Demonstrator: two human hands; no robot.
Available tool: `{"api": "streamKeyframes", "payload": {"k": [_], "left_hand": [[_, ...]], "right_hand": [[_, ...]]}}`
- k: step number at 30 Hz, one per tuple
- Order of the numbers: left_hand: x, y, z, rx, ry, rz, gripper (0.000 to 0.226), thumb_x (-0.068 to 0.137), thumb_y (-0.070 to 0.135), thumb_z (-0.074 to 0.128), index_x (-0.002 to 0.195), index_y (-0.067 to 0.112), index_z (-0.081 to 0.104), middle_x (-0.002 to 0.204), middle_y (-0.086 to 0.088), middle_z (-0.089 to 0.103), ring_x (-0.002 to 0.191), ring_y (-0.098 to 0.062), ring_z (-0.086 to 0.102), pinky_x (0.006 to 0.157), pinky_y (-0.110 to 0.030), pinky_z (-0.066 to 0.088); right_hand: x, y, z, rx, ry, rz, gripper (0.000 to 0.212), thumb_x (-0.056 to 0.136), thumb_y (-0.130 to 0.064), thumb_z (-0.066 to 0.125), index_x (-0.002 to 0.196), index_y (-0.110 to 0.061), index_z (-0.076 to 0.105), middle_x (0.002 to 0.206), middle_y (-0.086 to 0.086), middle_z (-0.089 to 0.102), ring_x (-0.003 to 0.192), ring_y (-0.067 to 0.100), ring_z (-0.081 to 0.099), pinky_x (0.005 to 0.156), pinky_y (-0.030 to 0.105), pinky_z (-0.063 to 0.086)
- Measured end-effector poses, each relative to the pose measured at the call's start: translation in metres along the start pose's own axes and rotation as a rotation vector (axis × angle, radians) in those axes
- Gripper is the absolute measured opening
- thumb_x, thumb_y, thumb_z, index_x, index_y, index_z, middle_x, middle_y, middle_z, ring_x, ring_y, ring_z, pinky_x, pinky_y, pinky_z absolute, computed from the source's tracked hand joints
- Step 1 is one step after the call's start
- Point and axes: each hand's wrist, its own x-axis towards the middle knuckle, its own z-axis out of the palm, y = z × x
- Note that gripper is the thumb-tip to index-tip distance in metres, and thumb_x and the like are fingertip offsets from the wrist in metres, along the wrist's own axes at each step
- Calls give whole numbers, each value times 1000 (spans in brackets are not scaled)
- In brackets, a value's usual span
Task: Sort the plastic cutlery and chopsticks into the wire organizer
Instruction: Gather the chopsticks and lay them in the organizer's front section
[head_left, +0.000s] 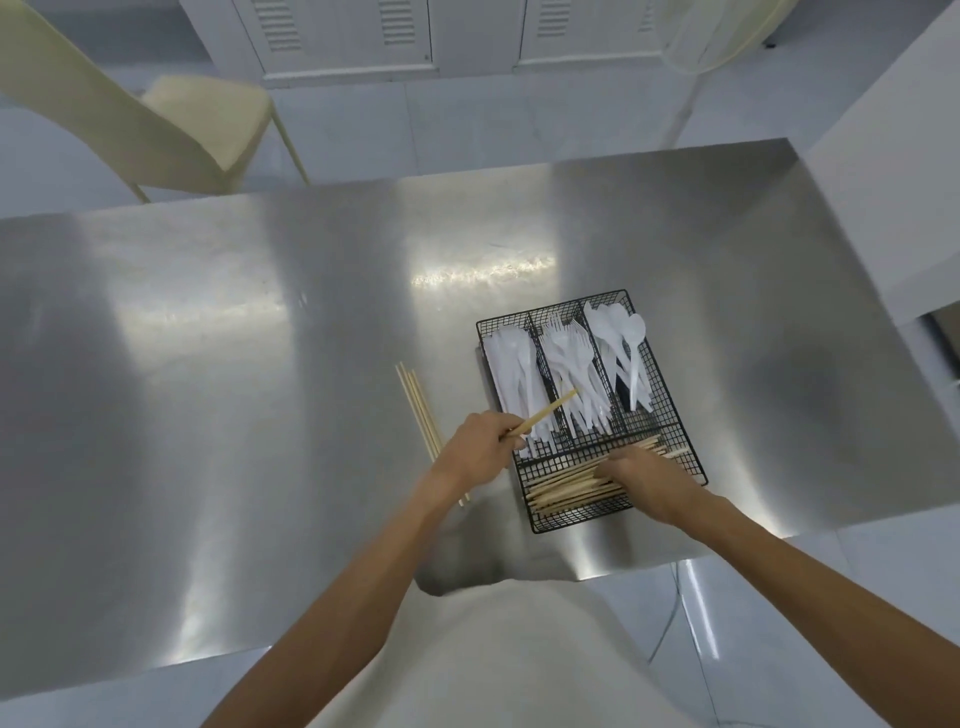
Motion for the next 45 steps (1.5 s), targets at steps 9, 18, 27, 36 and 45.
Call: {"api": "streamKeyframes", "payload": {"k": [9, 18, 27, 36, 45], "left_hand": [[-1, 16, 16, 172, -26, 63, 15, 100, 11, 55, 92, 9, 67, 76, -7, 63, 79, -32, 68, 79, -45, 56], [17, 62, 66, 561, -106, 231, 21, 95, -3, 49, 110, 2, 63, 100, -17, 66, 94, -37, 67, 73, -45, 56], [28, 103, 106, 588, -115, 310, 18, 94, -3, 51, 111, -1, 59, 103, -21, 65, 95, -39, 67, 75, -46, 54], [8, 37, 95, 810, -76, 270, 22, 88, -4, 50, 101, 5, 65, 90, -14, 69, 83, -35, 70, 63, -41, 53], [8, 35, 89, 866, -75, 315, 22, 91, -3, 50, 105, 6, 65, 97, -14, 70, 87, -35, 70, 70, -45, 56]], "right_hand": [[-11, 0, 5, 180, 202, -3, 31, 93, 0, 66, 122, -7, 73, 114, 11, 70, 103, 27, 64, 88, 39, 55], [-37, 14, -8, 550, 385, 409, 59, 91, -1, 68, 144, -14, 47, 123, -1, 62, 110, 13, 61, 95, 26, 49], [-51, 49, -3, -26, 161, 242, 17, 99, -19, 59, 112, -11, 66, 100, 13, 66, 86, 31, 63, 72, 43, 56], [-37, 68, -3, -329, 131, 136, 11, 81, -24, 83, 90, -20, 77, 86, 1, 75, 80, 23, 60, 68, 35, 50], [-31, 63, 0, -267, 155, 112, 20, 77, -21, 86, 91, -14, 74, 87, 7, 72, 78, 26, 61, 67, 37, 50]]}}
